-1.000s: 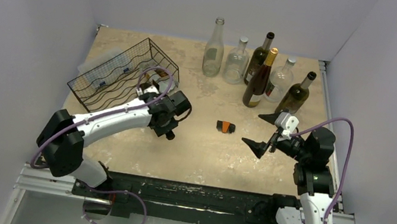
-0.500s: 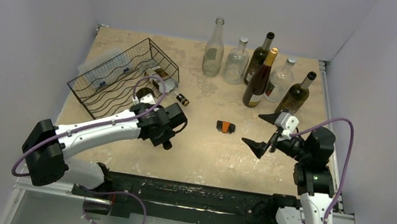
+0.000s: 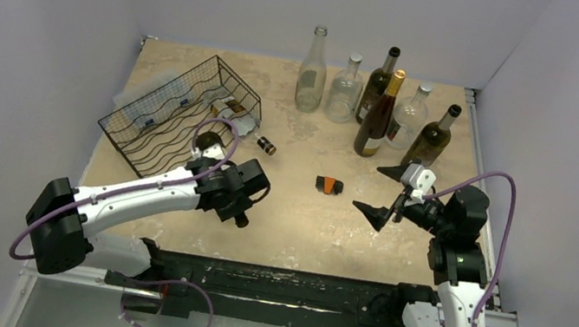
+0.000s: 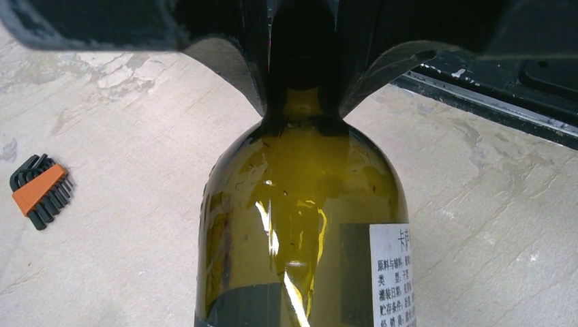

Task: Take the wine bottle off the wine rack
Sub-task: Pick up the wine bottle from the wine rack.

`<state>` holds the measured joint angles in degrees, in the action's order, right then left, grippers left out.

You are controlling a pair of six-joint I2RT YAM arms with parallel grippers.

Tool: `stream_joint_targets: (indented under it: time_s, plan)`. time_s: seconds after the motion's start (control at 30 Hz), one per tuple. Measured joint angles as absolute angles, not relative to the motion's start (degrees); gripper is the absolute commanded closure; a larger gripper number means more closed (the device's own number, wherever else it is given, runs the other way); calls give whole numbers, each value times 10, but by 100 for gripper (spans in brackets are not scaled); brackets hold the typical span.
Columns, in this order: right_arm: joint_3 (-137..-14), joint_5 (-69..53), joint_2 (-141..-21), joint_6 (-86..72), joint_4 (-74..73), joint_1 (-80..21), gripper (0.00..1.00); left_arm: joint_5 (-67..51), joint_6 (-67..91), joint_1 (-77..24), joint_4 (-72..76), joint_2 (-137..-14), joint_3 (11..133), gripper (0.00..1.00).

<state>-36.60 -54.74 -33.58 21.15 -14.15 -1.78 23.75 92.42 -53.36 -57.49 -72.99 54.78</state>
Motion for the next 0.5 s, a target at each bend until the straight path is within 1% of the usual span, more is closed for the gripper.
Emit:
stream_joint_targets:
  time_s: [0.5]
  plan:
    - [-366,-547,-336,213,-142,-18,1,216,924,-560,-575,-718,547,100]
